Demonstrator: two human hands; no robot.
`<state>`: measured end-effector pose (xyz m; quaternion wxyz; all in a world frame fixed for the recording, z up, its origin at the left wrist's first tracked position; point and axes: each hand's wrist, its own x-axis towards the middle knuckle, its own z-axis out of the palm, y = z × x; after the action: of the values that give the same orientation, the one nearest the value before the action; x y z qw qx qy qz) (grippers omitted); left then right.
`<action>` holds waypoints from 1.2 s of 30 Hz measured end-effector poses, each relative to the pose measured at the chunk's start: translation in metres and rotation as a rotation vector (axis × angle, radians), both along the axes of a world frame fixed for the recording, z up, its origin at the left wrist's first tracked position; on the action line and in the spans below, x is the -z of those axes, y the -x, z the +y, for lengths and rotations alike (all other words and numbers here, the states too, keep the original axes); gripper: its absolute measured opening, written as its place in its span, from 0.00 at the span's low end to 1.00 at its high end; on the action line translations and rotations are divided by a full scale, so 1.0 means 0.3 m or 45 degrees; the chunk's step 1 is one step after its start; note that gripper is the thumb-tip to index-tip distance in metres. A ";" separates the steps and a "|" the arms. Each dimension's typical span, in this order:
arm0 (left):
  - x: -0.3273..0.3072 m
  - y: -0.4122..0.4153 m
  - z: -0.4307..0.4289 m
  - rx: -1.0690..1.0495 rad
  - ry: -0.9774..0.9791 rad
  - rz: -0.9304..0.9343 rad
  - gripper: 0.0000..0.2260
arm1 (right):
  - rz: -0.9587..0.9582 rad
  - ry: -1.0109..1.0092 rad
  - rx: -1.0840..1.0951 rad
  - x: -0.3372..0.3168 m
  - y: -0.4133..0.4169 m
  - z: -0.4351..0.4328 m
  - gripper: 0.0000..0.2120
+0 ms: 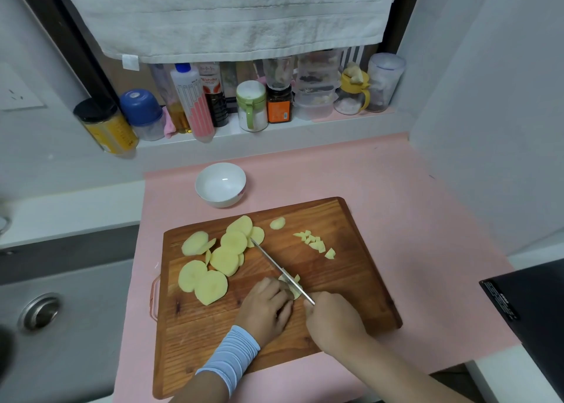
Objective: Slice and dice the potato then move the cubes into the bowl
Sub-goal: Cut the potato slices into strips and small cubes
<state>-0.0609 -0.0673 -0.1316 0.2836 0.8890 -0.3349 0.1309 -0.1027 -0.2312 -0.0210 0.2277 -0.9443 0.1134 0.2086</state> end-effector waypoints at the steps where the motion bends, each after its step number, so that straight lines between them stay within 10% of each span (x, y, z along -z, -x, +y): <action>1: 0.003 0.003 0.001 -0.019 -0.006 0.003 0.04 | 0.002 -0.004 -0.001 0.001 0.000 -0.001 0.15; 36: -0.006 0.030 0.025 -0.040 0.116 0.052 0.01 | 0.062 -0.019 0.017 -0.008 0.009 -0.005 0.15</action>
<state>-0.0700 -0.0598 -0.1299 0.3284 0.8828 -0.3088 0.1322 -0.1055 -0.2327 -0.0185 0.2333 -0.9365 0.1237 0.2308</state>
